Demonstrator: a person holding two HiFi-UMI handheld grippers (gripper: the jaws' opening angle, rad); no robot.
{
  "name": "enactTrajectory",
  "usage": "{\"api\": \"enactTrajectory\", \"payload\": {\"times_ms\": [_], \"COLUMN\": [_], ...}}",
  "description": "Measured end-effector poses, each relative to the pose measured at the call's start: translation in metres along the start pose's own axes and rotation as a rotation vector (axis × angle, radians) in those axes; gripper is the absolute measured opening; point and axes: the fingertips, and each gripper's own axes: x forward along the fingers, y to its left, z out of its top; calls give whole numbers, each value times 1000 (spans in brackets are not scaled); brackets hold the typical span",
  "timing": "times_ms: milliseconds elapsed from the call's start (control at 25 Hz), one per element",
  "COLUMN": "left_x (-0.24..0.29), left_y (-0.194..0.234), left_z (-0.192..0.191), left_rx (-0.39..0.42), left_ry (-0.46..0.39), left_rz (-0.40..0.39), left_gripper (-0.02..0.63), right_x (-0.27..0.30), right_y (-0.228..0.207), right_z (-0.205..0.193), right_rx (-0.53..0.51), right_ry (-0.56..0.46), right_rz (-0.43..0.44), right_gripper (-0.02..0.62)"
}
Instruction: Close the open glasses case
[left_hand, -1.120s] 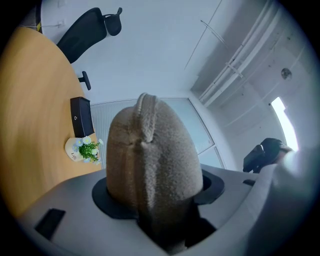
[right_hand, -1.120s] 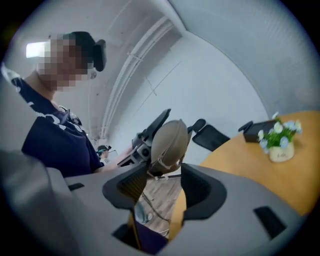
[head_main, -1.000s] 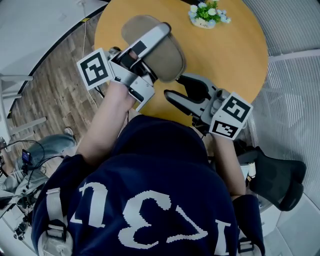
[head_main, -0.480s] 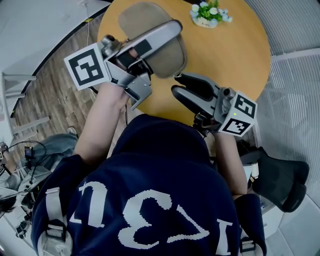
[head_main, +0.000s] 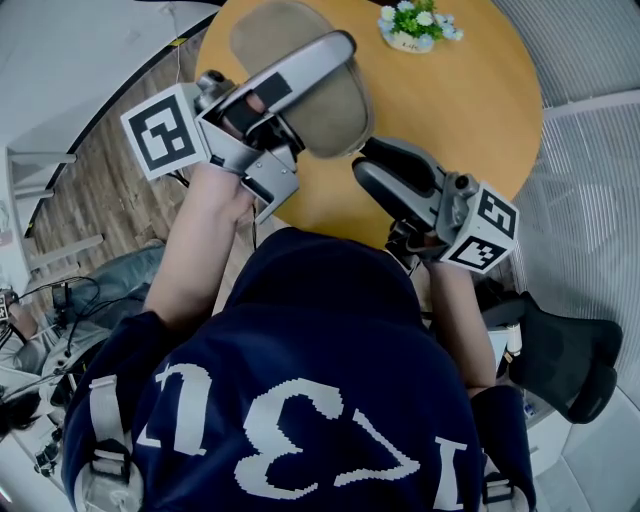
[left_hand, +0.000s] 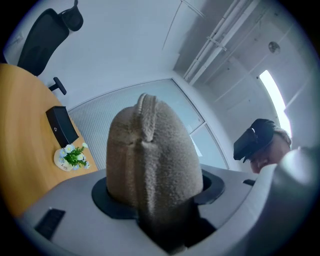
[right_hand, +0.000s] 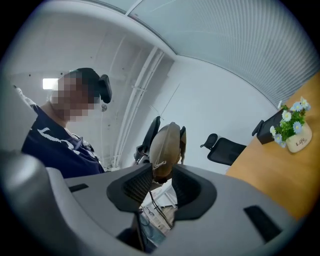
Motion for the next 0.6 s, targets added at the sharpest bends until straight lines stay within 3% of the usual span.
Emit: {"api": "enactTrajectory", "payload": {"times_ms": [120,280,400,600], "left_x": [1,1,3,5], "left_y": [0,1,-3,-10], "left_z": [0,0,2,4], "left_rx": [-3,32,30,63], "left_ry": [12,21,4,24], "left_rz": [5,31,21,20], "left_gripper": [288,288,288,288], "right_x": [1,6,2,4], "right_y": [6,17,23,6], "right_z": [4,-10,-17,-7], "right_rx": [-124,-287,-253,-127], "right_ry": [22,170,194,80], "right_rz": [-18,-25,21,-4], "right_gripper": [150,166,147,172]}}
